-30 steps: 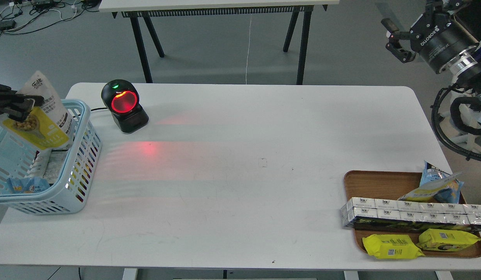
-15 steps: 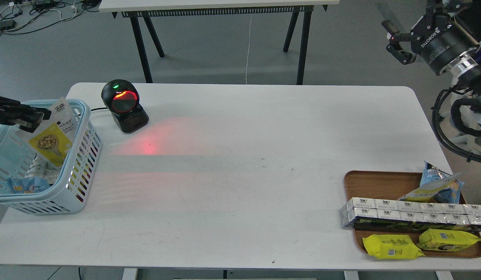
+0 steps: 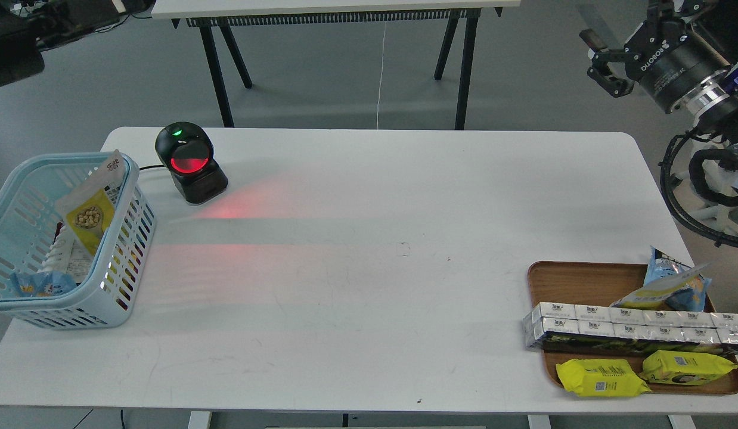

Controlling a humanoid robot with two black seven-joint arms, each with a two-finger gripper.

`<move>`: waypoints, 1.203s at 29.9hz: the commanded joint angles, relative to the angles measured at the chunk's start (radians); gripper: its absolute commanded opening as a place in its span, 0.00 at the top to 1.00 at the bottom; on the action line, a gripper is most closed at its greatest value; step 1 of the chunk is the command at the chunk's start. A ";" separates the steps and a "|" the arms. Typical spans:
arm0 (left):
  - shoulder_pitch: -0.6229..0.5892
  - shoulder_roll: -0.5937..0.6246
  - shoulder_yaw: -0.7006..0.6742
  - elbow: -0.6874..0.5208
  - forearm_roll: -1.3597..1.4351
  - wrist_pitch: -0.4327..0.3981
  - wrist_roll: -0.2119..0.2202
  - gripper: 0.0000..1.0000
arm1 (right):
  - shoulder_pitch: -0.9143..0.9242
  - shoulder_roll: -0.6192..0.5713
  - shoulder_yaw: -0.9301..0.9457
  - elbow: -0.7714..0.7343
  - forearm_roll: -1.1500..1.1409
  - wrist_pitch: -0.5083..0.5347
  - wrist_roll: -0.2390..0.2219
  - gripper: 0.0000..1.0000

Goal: Scan snack and place in basket

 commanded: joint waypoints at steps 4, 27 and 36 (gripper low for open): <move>0.009 -0.165 -0.007 0.005 -0.381 -0.004 0.000 0.09 | 0.031 0.007 -0.005 0.038 -0.112 0.000 0.000 0.00; 0.172 -0.329 -0.018 0.033 -0.394 -0.013 0.000 0.08 | 0.027 0.148 -0.059 0.046 -0.235 0.000 0.000 0.00; 0.179 -0.328 -0.018 0.033 -0.392 -0.013 0.000 0.08 | 0.011 0.148 -0.056 0.040 -0.218 0.000 0.000 0.00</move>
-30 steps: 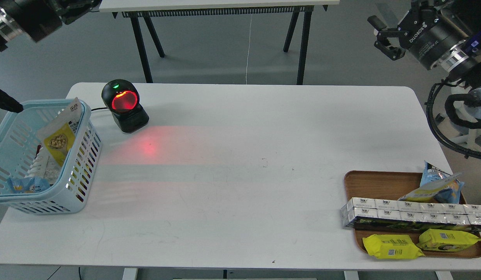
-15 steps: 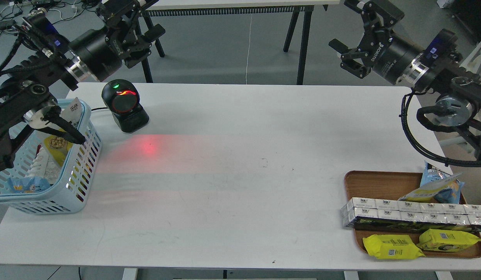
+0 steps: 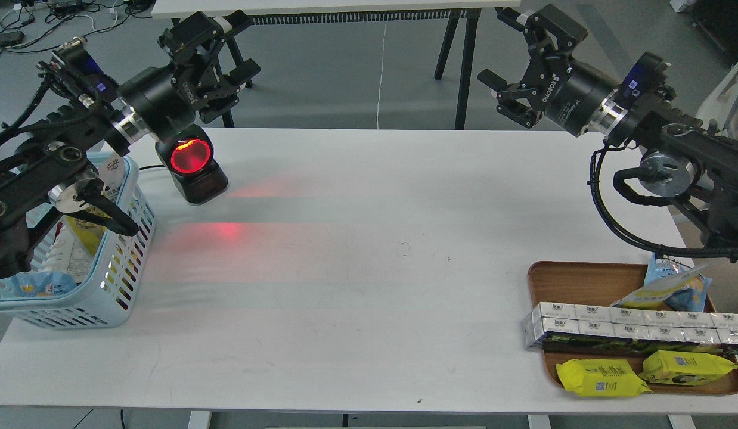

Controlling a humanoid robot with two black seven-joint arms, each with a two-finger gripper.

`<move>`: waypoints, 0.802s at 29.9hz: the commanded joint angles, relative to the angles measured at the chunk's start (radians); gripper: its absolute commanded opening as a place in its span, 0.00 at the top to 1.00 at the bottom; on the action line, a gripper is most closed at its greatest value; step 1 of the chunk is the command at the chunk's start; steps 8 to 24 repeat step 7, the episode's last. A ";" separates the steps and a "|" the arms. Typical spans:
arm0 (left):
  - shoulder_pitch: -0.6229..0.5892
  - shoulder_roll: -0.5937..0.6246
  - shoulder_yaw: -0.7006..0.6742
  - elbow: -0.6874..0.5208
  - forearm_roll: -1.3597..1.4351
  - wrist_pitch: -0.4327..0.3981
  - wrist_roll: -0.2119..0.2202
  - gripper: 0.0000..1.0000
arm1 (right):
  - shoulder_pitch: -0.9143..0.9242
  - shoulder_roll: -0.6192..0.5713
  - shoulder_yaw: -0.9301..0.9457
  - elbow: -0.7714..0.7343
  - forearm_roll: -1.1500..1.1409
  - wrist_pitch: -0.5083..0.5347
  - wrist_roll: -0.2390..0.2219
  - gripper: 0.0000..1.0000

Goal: Scan snack and place in basket

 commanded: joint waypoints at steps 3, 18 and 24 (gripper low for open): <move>0.000 0.003 0.000 0.001 0.000 0.000 0.000 0.08 | -0.009 -0.001 -0.006 -0.016 0.001 0.000 0.000 0.00; 0.000 0.002 0.000 0.001 0.000 0.002 0.000 0.08 | -0.018 0.000 -0.011 -0.016 0.001 0.000 0.000 0.00; 0.000 0.002 0.000 0.001 0.000 0.002 0.000 0.08 | -0.018 0.000 -0.011 -0.016 0.001 0.000 0.000 0.00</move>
